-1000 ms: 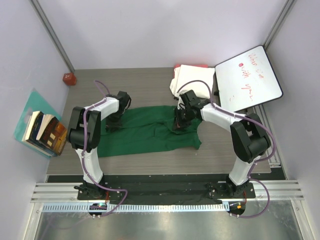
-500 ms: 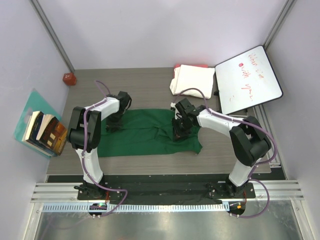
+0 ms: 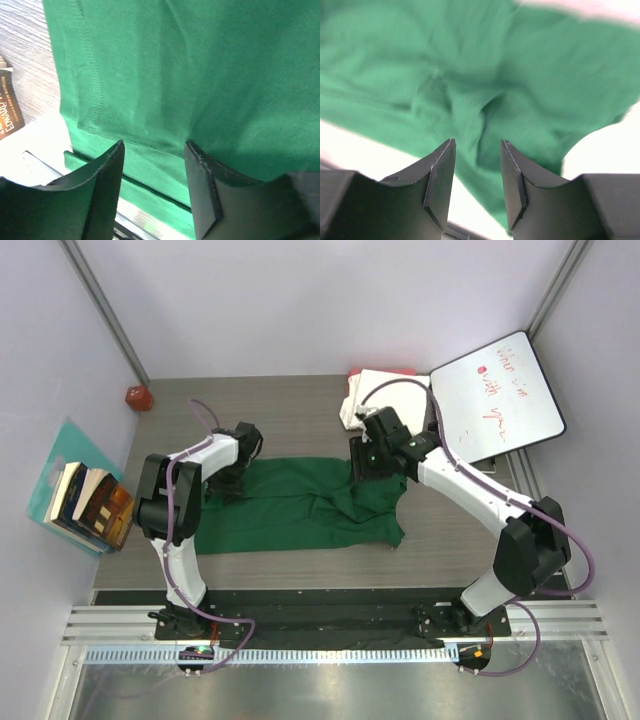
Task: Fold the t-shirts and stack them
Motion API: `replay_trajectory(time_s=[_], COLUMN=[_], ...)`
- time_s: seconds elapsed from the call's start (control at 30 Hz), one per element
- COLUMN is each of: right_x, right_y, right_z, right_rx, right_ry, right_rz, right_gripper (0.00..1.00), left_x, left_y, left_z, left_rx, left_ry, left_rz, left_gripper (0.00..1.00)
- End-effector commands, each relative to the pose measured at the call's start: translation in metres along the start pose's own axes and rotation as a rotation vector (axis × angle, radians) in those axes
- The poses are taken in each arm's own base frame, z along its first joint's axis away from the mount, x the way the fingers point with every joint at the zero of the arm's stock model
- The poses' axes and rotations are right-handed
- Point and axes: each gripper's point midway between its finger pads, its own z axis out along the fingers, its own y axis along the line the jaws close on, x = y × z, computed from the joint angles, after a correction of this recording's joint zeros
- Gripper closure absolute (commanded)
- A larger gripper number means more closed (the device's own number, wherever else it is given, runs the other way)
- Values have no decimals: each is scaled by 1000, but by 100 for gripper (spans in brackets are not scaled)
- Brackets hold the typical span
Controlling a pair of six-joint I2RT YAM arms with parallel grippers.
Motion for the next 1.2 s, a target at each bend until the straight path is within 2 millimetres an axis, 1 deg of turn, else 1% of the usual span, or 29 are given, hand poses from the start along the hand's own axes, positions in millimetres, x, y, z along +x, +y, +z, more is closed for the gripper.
replay_trajectory(time_s=[0.0, 0.03, 0.07, 0.1, 0.13, 0.17, 0.23, 0.27, 0.3, 0.33, 0.37, 0.4, 0.43, 0.47, 0.5, 0.53, 0.67, 0.7, 0.77, 0.8, 0.87, 0.9, 0.97, 1.0, 1.03, 1.07, 1.1, 1.17], right_x=[-28, -27, -23, -21, -20, -12, -10, -4, -6, -4, 5, 4, 7, 10, 13, 13, 5, -3, -6, -14, -16, -22, -22, -24, -24, -23, -24, -23], right_y=[-43, -48, -60, -62, -66, -71, -78, -82, -85, -87, -95, -95, -96, -100, -103, -104, -113, -116, -119, -119, -125, -128, -130, -131, -133, -134, -134, -136], right_z=[16, 22, 37, 44, 52, 63, 74, 83, 88, 93, 106, 109, 114, 118, 124, 126, 135, 135, 139, 138, 140, 139, 140, 140, 139, 139, 139, 138], right_rx=[146, 156, 177, 178, 183, 197, 224, 235, 243, 246, 259, 251, 250, 261, 273, 277, 290, 293, 290, 287, 291, 295, 297, 294, 295, 297, 298, 301], right_ry=[-54, -44, -17, -3, 7, 36, 40, 56, 45, 57, 93, 108, 132, 148, 168, 170, 164, 150, 150, 138, 141, 136, 145, 146, 148, 154, 157, 161], right_rz=[31, 42, 65, 75, 83, 85, 100, 104, 115, 121, 134, 146, 154, 158, 162, 160, 178, 193, 210, 214, 225, 233, 237, 240, 246, 251, 251, 255], right_gripper=[54, 55, 56, 58, 58, 59, 60, 60, 61, 65, 79, 86, 95, 99, 99, 99, 99, 99, 99, 99, 99, 99, 99, 99, 99, 99, 99, 99], left_x=[-29, -31, -37, -38, -45, -45, -51, -53, -54, -54, -53, -49, -46, -43, -38, -35, -38, -42, -43, -50, -53, -64, -66, -75, -76, -75, -83, -84], left_y=[9, 10, 12, 11, 11, 10, 7, 6, 3, 1, -2, -8, -9, -11, -12, -13, -18, -19, -20, -19, -14, -9, -6, -3, -3, -5, -5, -4], left_z=[-17, -18, -18, -15, -17, -13, -11, -10, -5, -3, 0, 8, 11, 14, 20, 24, 27, 26, 29, 27, 28, 25, 27, 26, 26, 32, 30, 32], left_rx=[2, 1, 0, 0, 4, 0, 1, 4, 5, 11, 16, 25, 24, 23, 19, 24, 74, 92, 121, 125, 125, 129, 133, 140, 143, 144, 157, 153], left_ry=[-103, -109, -117, -107, -114, -100, -103, -106, -98, -91, -80, -51, -38, -27, -6, 11, 33, 39, 65, 57, 72, 57, 83, 76, 87, 105, 97, 116], left_rz=[-83, -85, -99, -91, -96, -88, -90, -93, -93, -93, -87, -72, -65, -58, -49, -52, -82, -94, -109, -124, -135, -155, -162, -180, -181, -176, -187, -185], left_gripper=[45, 45, 44, 44, 44, 45, 44, 44, 45, 46, 47, 54, 62, 72, 92, 99, 100, 100, 100, 100, 100, 100, 100, 100, 100, 100, 100, 100])
